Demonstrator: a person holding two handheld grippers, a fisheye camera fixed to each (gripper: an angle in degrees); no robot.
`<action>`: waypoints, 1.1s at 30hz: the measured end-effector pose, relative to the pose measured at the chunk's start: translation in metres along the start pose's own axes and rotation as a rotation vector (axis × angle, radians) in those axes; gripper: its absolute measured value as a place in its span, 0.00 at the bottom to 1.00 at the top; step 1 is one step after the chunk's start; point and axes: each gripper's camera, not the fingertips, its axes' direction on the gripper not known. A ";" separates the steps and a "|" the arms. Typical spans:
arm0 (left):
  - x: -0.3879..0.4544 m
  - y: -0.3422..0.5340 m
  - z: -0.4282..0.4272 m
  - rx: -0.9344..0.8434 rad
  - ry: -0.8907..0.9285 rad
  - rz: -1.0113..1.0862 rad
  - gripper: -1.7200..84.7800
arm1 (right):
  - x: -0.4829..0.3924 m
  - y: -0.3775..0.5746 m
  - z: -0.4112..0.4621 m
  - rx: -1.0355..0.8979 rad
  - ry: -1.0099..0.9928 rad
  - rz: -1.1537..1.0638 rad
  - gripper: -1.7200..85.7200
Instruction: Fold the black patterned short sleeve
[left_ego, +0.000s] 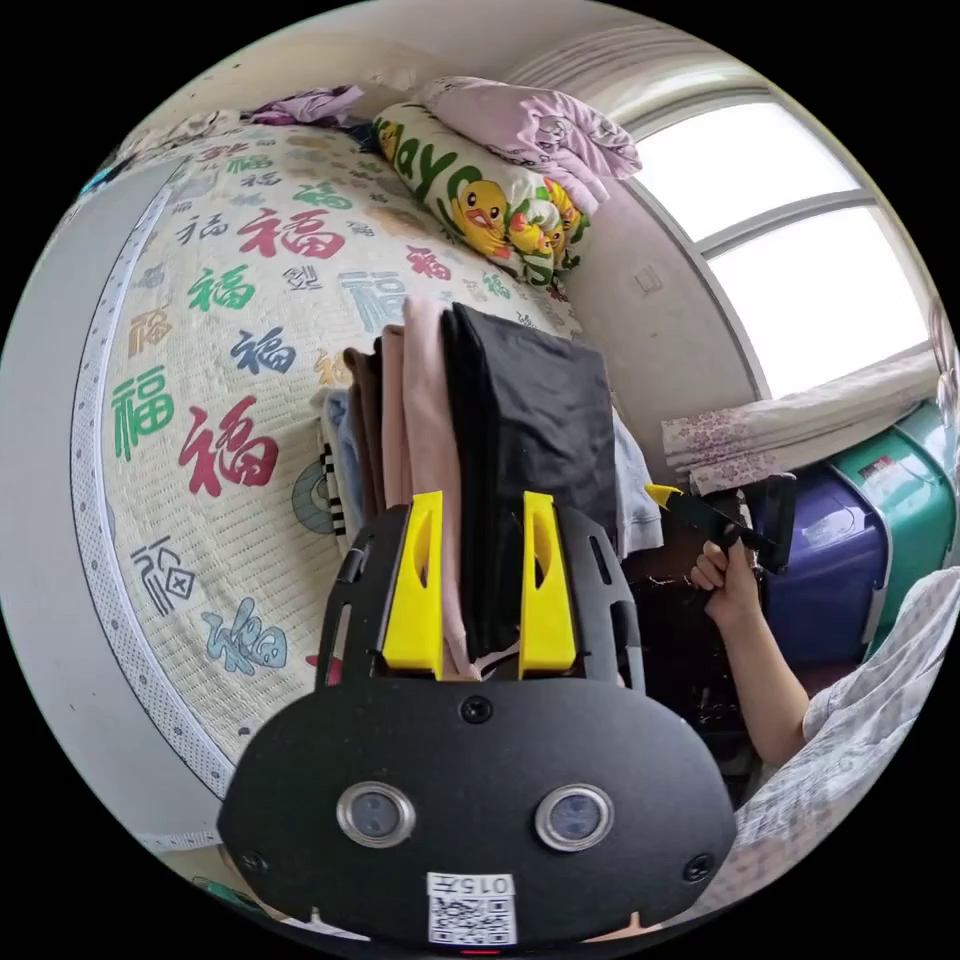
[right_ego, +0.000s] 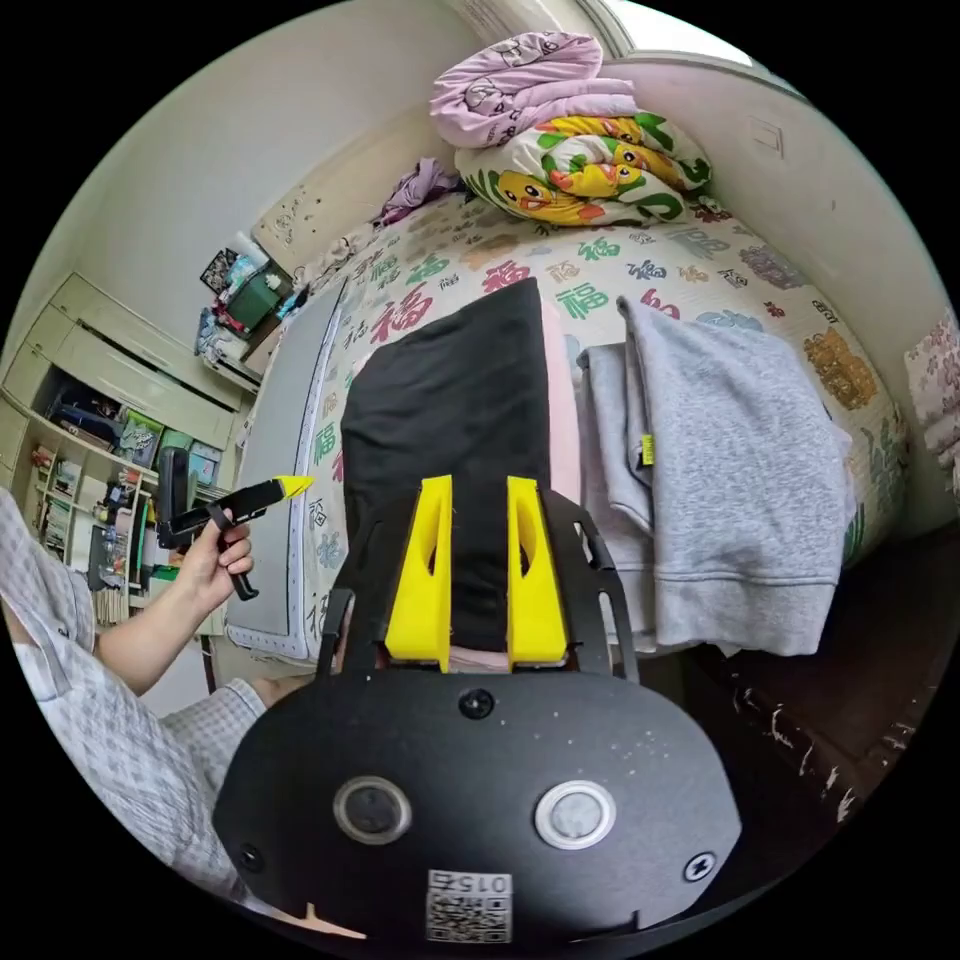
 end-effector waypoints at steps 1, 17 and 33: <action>-0.005 0.003 0.001 0.000 0.020 -0.018 0.15 | -0.007 -0.004 0.011 0.006 -0.083 -0.002 0.12; -0.020 -0.024 -0.010 0.172 0.051 0.004 0.13 | -0.210 -0.145 0.174 -0.040 0.065 -0.274 0.17; -0.019 -0.036 -0.040 0.154 0.114 -0.020 0.14 | -0.171 -0.069 0.130 0.080 -0.255 0.021 0.02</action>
